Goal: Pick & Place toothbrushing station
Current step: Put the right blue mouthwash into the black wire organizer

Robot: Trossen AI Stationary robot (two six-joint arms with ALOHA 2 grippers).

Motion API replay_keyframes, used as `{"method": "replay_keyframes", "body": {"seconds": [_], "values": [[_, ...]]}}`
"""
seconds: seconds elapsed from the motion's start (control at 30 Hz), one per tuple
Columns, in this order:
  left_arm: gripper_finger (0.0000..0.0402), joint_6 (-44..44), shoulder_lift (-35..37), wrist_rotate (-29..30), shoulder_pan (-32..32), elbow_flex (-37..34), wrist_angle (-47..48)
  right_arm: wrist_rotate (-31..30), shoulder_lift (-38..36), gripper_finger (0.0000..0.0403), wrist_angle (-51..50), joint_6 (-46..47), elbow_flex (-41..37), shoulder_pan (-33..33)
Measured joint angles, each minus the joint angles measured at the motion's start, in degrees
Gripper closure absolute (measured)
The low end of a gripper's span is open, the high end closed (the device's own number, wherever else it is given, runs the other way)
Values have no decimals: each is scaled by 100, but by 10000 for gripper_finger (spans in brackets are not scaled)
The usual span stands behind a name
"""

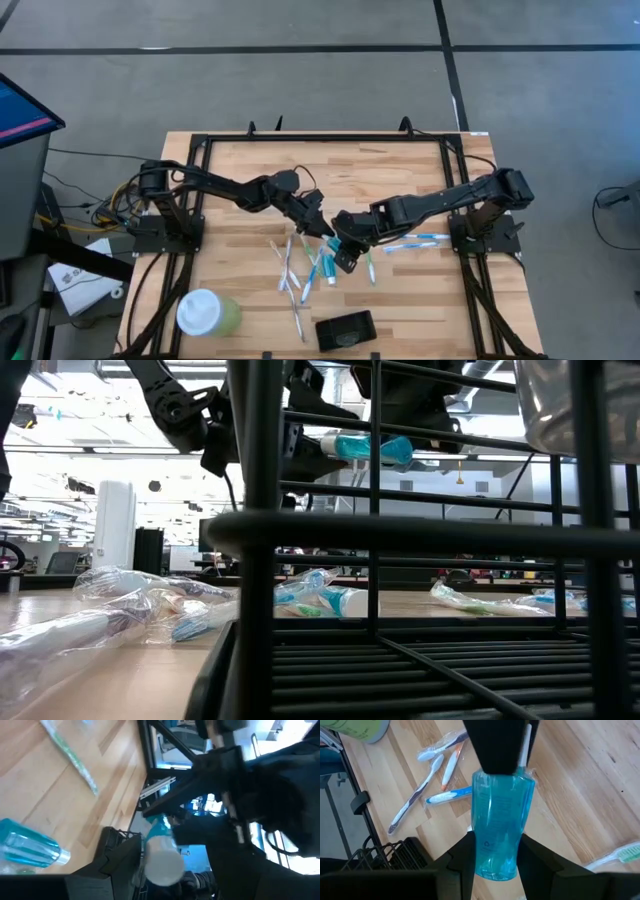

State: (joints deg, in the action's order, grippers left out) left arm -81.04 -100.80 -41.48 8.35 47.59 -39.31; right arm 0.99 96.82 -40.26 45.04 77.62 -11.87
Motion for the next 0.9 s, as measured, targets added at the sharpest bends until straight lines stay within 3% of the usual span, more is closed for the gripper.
{"method": "replay_keyframes", "body": {"seconds": [0.57, 0.9], "values": [[202, 0, -94, 5, -63, 0, -11, -17, -1, 286, -27, 0, 0, -1], [247, 10, -95, 36, -62, 0, -15, -17, -1, 286, -75, -7, 0, -1]]}}
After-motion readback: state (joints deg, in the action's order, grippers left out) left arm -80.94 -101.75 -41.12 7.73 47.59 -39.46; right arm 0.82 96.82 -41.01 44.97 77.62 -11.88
